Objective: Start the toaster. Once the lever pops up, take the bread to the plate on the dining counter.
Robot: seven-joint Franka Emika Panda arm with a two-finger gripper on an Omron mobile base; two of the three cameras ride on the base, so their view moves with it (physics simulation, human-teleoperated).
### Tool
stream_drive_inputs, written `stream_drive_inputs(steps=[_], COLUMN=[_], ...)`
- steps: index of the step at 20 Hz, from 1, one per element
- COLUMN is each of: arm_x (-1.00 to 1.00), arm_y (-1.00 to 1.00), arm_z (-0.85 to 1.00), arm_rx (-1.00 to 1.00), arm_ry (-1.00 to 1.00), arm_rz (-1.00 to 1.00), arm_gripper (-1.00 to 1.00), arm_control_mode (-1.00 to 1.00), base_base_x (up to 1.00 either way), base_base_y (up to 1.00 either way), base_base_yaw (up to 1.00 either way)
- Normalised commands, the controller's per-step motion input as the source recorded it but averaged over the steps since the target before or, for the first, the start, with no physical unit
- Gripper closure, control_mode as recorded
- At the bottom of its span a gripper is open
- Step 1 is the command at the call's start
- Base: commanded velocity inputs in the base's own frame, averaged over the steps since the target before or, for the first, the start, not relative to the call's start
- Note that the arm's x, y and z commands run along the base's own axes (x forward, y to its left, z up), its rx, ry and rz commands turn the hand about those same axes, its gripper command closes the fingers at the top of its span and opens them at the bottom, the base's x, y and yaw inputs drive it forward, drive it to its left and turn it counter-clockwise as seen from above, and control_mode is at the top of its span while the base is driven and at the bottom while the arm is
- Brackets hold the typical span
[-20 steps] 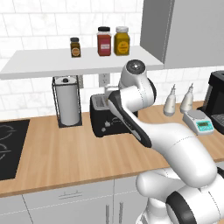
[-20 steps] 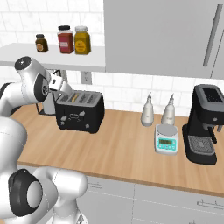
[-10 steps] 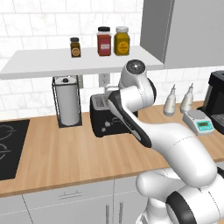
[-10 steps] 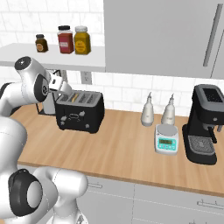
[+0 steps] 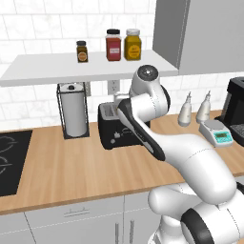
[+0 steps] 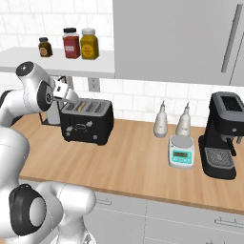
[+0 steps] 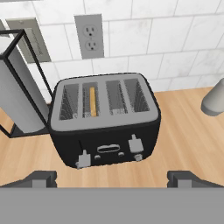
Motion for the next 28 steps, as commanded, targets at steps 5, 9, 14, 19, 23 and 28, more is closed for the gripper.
stream_drive_inputs(steps=[5,9,14,19,23,28], arm_x=[0.0,0.0,0.0,0.0,0.0,0.0], arm_y=[0.0,0.0,0.0,0.0,0.0,0.0], arm_z=[0.0,0.0,0.0,0.0,0.0,0.0], arm_rx=[0.0,0.0,0.0,0.0,0.0,0.0], arm_ry=[0.0,0.0,0.0,0.0,0.0,0.0], arm_rz=[0.0,0.0,0.0,0.0,0.0,0.0], arm_gripper=[-1.0,-1.0,-1.0,-1.0,-1.0,-1.0], arm_control_mode=[-1.0,-1.0,-1.0,-1.0,-1.0,-1.0], base_base_x=[0.0,0.0,0.0,0.0,0.0,0.0], base_base_y=[0.0,0.0,0.0,0.0,0.0,0.0], base_base_yaw=[0.0,0.0,0.0,0.0,0.0,0.0])
